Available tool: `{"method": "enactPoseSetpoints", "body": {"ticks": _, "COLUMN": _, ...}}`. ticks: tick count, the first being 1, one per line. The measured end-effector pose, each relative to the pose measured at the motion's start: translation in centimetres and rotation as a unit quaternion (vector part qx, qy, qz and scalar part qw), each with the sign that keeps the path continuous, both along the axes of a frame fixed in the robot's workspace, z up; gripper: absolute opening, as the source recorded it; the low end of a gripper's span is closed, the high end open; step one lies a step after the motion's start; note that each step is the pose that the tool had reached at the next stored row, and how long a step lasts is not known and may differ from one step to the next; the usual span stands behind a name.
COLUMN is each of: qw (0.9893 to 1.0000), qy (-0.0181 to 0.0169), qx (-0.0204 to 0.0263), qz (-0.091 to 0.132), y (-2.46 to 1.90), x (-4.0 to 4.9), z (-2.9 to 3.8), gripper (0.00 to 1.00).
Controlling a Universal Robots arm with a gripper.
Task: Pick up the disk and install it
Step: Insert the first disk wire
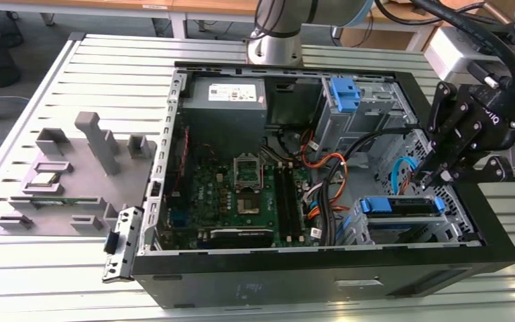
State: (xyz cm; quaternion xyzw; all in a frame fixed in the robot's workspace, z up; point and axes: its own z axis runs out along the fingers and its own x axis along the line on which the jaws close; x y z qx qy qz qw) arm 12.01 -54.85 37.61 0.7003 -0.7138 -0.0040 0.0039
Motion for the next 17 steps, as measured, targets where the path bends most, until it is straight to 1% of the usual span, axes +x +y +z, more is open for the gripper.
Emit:
{"method": "enactPoseSetpoints", "body": {"ticks": 2, "qw": 1.0000, "qy": 0.0000, "qx": 0.0005, "qz": 0.000, "y": 0.06, "x": 0.00, "z": -0.03, "gripper": 0.30}}
{"method": "enactPoseSetpoints", "body": {"ticks": 6, "qw": 1.0000, "qy": 0.0000, "qx": 0.0008, "qz": 0.000, "y": 0.38, "x": 0.00, "z": -0.01, "gripper": 0.30}}
{"method": "enactPoseSetpoints", "body": {"ticks": 12, "qw": 1.0000, "qy": 0.0000, "qx": 0.0010, "qz": 0.000, "y": 0.70, "x": 0.00, "z": 0.00, "gripper": 0.30}}
{"method": "enactPoseSetpoints", "body": {"ticks": 17, "qw": 1.0000, "qy": 0.0001, "qx": 0.0022, "qz": 0.000, "y": 0.79, "x": 0.02, "z": -0.13, "gripper": 0.30}}
